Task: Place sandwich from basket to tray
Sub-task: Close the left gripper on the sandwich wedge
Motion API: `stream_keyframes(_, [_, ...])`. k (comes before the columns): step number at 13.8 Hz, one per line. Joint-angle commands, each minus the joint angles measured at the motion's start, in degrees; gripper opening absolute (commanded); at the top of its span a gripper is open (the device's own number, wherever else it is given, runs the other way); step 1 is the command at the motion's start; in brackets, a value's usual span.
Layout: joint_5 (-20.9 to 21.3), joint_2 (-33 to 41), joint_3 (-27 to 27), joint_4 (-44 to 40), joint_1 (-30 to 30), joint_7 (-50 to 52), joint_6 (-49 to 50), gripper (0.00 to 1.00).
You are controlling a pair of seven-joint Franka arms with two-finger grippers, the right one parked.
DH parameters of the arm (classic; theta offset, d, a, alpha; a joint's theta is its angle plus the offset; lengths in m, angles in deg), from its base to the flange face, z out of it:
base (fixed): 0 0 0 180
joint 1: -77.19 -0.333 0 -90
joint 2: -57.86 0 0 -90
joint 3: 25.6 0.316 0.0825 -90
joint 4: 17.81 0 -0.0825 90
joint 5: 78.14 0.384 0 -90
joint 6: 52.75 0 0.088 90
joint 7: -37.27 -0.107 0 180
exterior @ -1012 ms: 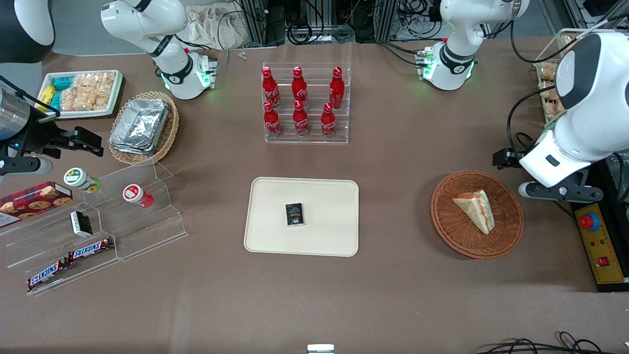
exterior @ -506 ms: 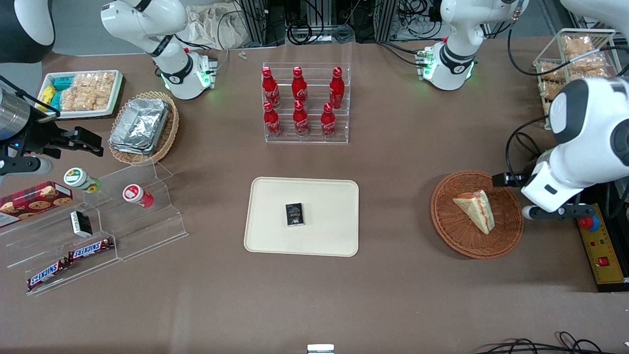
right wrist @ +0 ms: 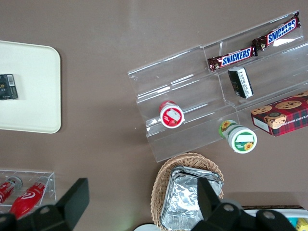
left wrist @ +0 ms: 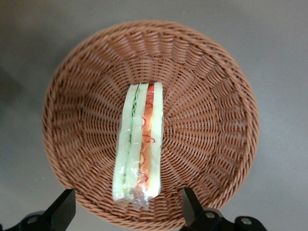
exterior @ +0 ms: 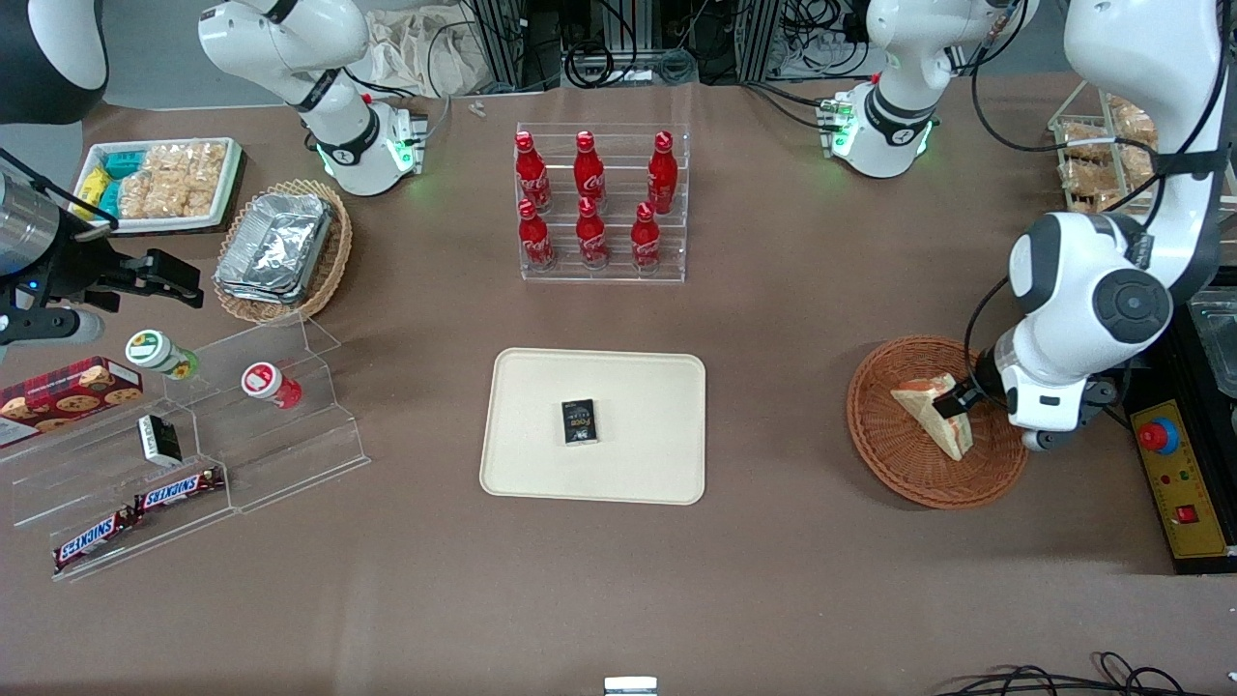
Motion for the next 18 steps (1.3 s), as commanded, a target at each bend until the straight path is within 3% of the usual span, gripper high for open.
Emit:
stream_keyframes(1, [0.4,-0.7,-0.1,0.3,0.1,3.0,-1.6,1.0])
stream_keyframes(9, [0.7,-6.7,0.0,0.7,-0.6,3.1,-7.2,1.0])
stream_keyframes(10, [0.6,-7.4,0.0,0.5,-0.6,3.1,-7.3,0.96])
stream_keyframes(11, [0.5,-7.7,0.0,0.3,-0.6,3.2,-7.3,0.63])
stream_keyframes(12, [0.6,-7.6,0.0,0.3,-0.6,3.6,-7.3,0.08])
stream_keyframes(13, [0.8,-7.6,0.0,0.3,-0.6,3.6,-7.4,0.0])
stream_keyframes(18, [0.9,-4.9,0.0,-1.3,-0.5,4.9,-2.5,0.0])
